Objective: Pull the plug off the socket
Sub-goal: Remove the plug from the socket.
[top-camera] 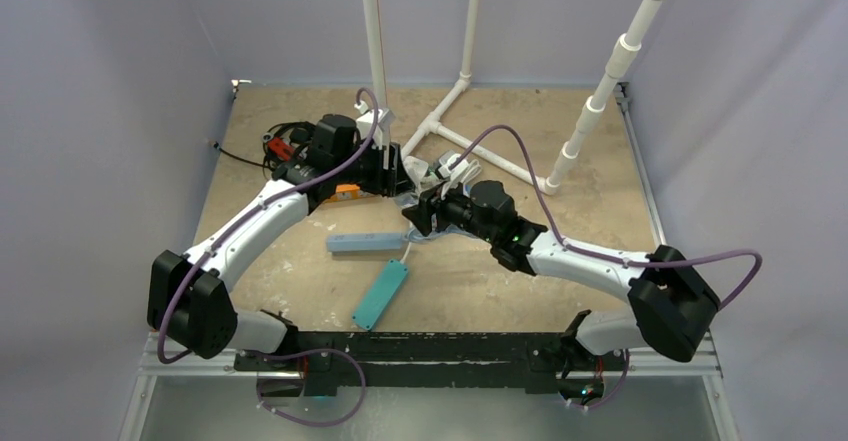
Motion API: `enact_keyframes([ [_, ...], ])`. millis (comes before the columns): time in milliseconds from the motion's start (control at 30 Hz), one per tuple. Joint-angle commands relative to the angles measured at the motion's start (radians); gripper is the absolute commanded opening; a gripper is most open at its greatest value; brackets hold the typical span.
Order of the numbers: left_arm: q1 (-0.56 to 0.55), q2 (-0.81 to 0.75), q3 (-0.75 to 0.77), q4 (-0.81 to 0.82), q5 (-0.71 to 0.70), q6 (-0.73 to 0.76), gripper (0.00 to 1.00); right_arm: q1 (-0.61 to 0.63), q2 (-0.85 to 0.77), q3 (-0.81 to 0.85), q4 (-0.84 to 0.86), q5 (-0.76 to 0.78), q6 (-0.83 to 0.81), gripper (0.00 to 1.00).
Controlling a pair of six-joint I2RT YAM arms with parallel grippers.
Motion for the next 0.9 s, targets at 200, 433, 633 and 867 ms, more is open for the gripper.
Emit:
enact_keyframes([
  [200, 0.052, -0.086, -0.012, 0.149, 0.053, -0.026, 0.00, 0.038, 0.028, -0.051, 0.117, -0.032, 0.014, 0.00],
  [433, 0.092, -0.098, -0.048, 0.184, 0.054, -0.043, 0.00, 0.146, 0.037, -0.054, 0.071, 0.017, 0.038, 0.00],
  [633, 0.065, -0.054, -0.016, 0.089, 0.159, 0.075, 0.00, 0.144, 0.021, -0.008, -0.031, 0.275, 0.110, 0.00],
  [867, -0.042, -0.035, 0.004, -0.046, 0.060, 0.207, 0.00, 0.127, -0.017, 0.066, -0.043, 0.374, 0.092, 0.00],
])
